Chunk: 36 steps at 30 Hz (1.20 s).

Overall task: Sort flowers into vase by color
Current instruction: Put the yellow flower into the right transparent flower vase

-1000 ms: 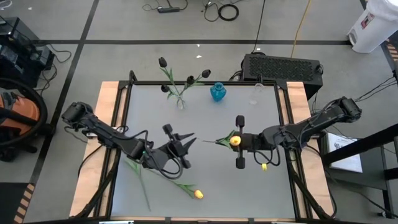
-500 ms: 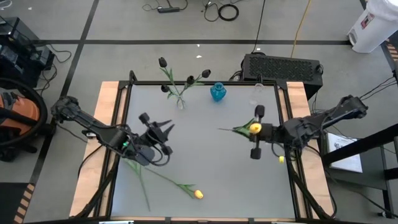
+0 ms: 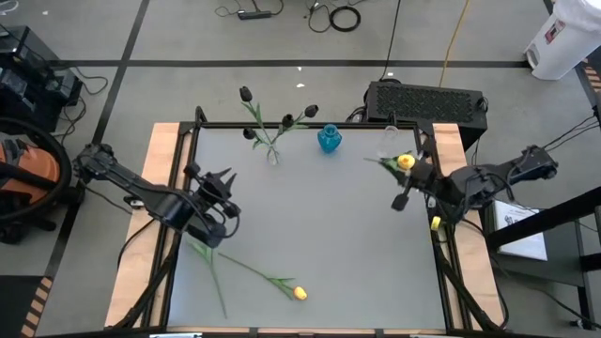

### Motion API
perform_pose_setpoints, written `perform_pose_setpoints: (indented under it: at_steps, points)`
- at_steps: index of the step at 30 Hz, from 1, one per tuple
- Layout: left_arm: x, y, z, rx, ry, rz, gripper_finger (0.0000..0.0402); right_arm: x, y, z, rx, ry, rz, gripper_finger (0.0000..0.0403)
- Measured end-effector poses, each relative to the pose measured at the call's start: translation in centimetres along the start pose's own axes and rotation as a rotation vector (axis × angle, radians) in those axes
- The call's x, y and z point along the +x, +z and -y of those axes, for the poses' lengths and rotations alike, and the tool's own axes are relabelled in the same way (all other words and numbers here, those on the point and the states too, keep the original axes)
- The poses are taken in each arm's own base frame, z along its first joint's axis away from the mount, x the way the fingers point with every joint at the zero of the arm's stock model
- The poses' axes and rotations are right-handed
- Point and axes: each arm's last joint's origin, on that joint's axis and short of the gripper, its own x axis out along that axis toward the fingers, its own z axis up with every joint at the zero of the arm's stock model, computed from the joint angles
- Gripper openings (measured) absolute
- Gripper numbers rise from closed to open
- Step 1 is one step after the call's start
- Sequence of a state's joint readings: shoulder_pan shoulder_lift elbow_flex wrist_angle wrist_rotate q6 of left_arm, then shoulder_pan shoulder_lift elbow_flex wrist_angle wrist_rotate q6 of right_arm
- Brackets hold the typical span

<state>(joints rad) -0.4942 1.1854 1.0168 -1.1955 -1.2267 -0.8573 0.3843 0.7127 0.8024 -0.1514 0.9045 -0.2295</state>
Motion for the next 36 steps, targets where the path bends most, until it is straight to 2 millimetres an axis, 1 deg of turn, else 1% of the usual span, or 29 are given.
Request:
perform_pose_setpoints:
  at_steps: [4, 10, 16, 22, 29, 36]
  points:
    - [0.3, -1.3, -0.2, -0.026, 0.036, -0.011, 0.0093, -0.3, -0.2, 1.4, -0.002, -0.095, -0.02, 0.0004]
    - [0.9, -3.2, 0.2, -0.066, 0.06, -0.021, 0.0093, -0.3, -0.2, 3.4, 0.003, -0.215, -0.027, 0.0004]
    - [1.4, -4.7, 0.4, -0.116, 0.074, -0.031, 0.0093, -0.1, -0.5, 5.1, 0.033, -0.34, -0.041, 0.0003]
    - [1.7, -5.4, 0.8, -0.139, 0.066, -0.029, 0.0093, 0.4, -0.9, 6.5, 0.088, -0.462, -0.069, 0.0002]
    - [1.9, -5.8, 1.2, -0.161, 0.059, -0.025, 0.0093, 0.8, -1.8, 7.7, 0.12, -0.559, -0.122, 0.0002]
    - [1.9, -5.7, 1.4, -0.182, 0.052, -0.021, 0.0093, 1.8, -2.6, 8.5, 0.189, -0.521, -0.149, 0.0001]
